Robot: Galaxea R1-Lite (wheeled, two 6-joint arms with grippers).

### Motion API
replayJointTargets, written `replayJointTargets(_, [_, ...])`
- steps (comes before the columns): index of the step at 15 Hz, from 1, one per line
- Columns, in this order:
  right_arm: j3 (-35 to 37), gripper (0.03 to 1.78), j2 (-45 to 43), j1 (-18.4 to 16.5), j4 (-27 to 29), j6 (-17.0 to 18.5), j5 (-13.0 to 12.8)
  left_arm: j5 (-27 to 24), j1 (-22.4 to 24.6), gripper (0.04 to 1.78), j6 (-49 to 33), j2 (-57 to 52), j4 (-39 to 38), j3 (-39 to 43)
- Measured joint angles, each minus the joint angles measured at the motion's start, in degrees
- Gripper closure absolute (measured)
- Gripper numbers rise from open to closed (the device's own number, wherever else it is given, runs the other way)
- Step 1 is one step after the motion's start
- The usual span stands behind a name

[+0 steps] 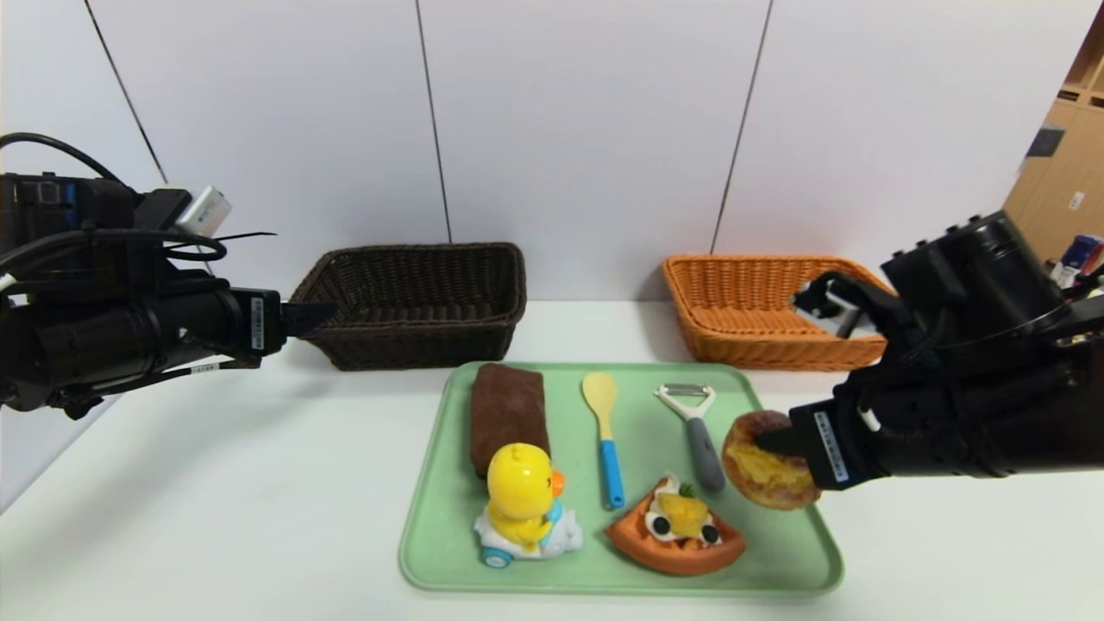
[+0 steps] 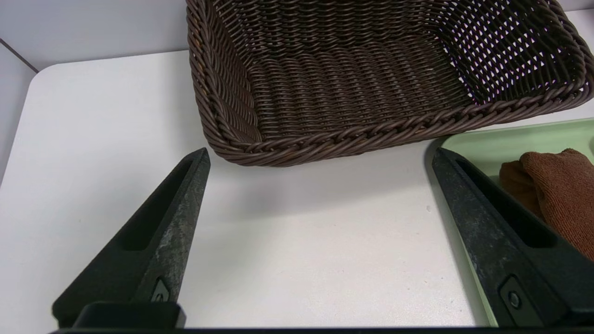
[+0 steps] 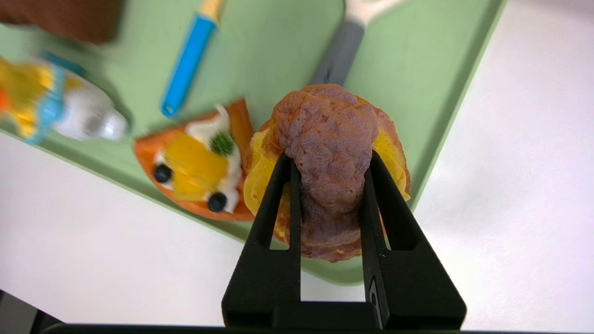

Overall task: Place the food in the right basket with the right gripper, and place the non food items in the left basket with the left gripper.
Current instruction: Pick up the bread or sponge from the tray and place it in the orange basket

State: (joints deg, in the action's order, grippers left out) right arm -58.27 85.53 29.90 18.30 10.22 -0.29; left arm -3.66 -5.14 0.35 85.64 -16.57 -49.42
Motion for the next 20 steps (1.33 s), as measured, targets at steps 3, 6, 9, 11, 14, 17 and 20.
replayJointTargets(3, [-4.4,1.43,-2.3,-5.0,-5.9,-3.9,-0.1,0.0,0.0,0.13,-0.1,-0.7,0.0,0.1])
replayJointTargets(6, [-9.8,1.43,0.8,-14.1,-12.4,-10.7,-0.2,-0.1,0.0,0.13,-0.2,-1.5,0.0,0.8])
replayJointTargets(9, [-18.6,1.43,7.6,-20.7,-12.3,-12.3,-0.1,-0.2,0.0,0.13,0.0,-1.9,-0.1,1.2])
replayJointTargets(11, [-27.9,1.43,13.5,-23.9,-8.5,-12.4,-0.2,-0.2,0.0,0.13,0.1,-2.1,-0.2,1.3])
replayJointTargets(14, [-41.6,1.44,23.5,-27.5,0.7,-12.4,-0.7,-0.2,0.0,0.13,0.1,-2.2,-0.2,1.3])
replayJointTargets(17, [-45.8,1.44,30.7,-30.5,4.4,-12.5,-2.6,-0.1,0.0,0.13,0.0,-2.3,-0.2,1.4])
replayJointTargets(20, [-45.5,1.44,33.7,-31.9,4.4,-12.6,-2.8,-0.1,0.0,0.13,-0.1,-2.3,-0.2,1.6])
